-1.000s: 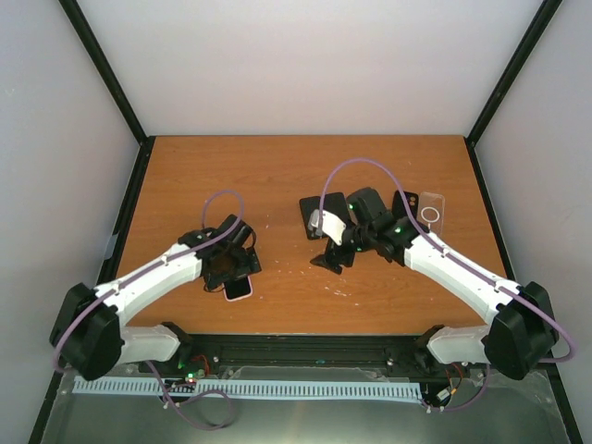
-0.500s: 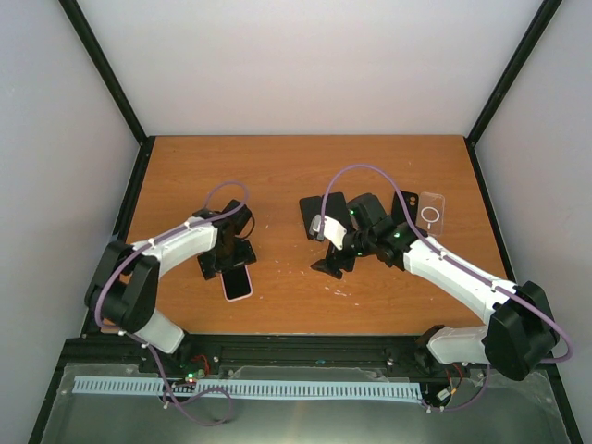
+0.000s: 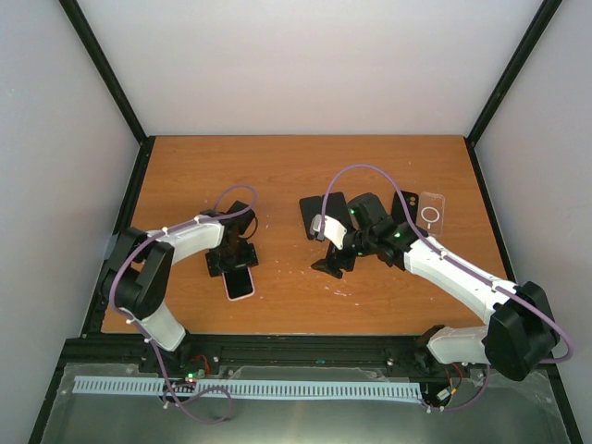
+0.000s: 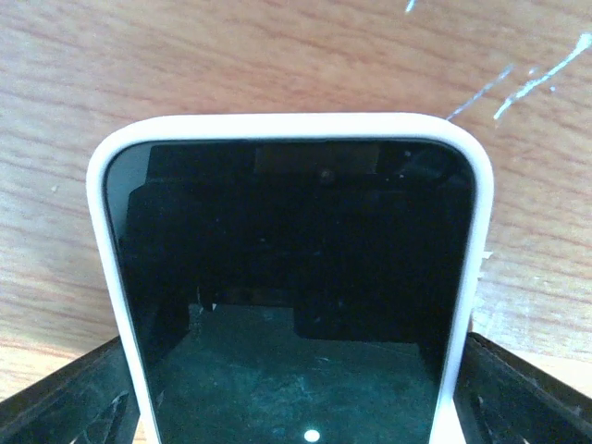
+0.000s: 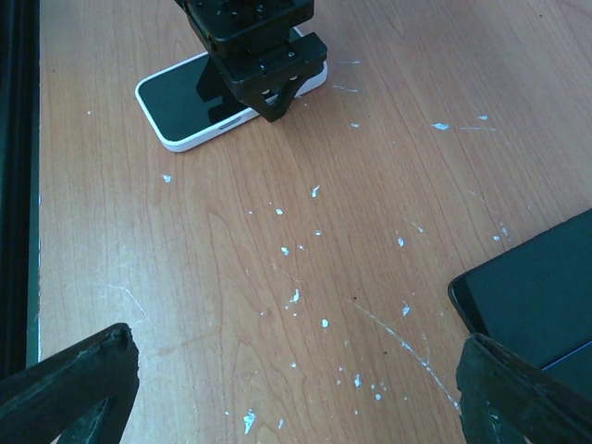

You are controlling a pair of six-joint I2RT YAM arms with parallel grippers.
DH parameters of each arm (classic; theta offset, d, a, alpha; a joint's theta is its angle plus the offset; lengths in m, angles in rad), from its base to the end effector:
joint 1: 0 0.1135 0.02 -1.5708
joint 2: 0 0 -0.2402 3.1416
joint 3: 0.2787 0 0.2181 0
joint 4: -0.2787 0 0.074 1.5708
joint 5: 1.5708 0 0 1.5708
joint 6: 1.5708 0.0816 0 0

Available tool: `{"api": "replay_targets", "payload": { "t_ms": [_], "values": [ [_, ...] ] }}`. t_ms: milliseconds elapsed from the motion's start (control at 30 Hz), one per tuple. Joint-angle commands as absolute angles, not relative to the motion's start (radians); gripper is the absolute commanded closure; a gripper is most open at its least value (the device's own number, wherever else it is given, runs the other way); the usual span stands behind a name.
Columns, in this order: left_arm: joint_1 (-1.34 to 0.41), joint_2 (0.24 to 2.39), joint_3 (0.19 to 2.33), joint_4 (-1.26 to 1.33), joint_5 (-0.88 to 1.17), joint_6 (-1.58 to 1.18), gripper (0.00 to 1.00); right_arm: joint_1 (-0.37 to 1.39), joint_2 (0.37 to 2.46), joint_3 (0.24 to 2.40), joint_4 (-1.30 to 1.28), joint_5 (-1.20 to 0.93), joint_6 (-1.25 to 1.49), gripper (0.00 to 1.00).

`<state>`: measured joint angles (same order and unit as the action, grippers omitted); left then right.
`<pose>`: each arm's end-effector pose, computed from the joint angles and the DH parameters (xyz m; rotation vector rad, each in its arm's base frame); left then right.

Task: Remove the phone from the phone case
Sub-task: Pick up the phone at the center of the board.

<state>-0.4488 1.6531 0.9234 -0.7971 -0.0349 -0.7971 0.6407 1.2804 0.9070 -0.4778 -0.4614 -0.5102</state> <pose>0.2201 -0.1028 0.1024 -0.5358 3.0386 0.0041 0.1910 0.1877 0.2124 -1.4750 1.8865 0.6176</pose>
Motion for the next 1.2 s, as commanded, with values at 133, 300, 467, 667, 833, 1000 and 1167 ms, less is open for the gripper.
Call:
{"api": "replay_targets", "payload": {
  "t_ms": [133,300,467,667,833,1000,1167],
  "values": [
    [-0.442,1.668,0.895,-0.75,-0.022,-0.761,0.27,0.635,1.264,0.908,-0.47,-0.477,-0.522,0.08],
    [-0.445,1.575,0.944,-0.744,0.001,-0.706,0.48,0.63,1.262,0.913,-0.46,-0.472,-0.488,0.08],
    [-0.456,1.431,0.989,-0.665,0.122,-0.677,0.51,0.519,1.253,0.969,-0.437,-0.412,-0.365,0.08],
    [-0.489,1.292,0.929,-0.304,0.292,-0.735,0.51,0.392,1.286,1.128,-0.615,-0.517,-0.306,0.08],
    [-0.554,1.274,0.875,0.009,0.27,-0.837,0.53,0.387,1.318,1.239,-0.767,-0.657,-0.24,0.1],
    [-0.624,1.325,0.881,0.166,0.234,-0.903,0.53,0.418,1.373,1.269,-0.852,-0.743,-0.229,0.15],
    [-0.67,1.385,0.965,0.137,0.186,-0.912,0.53,0.456,1.471,1.34,-0.922,-0.764,-0.262,0.26]
  ]
}}
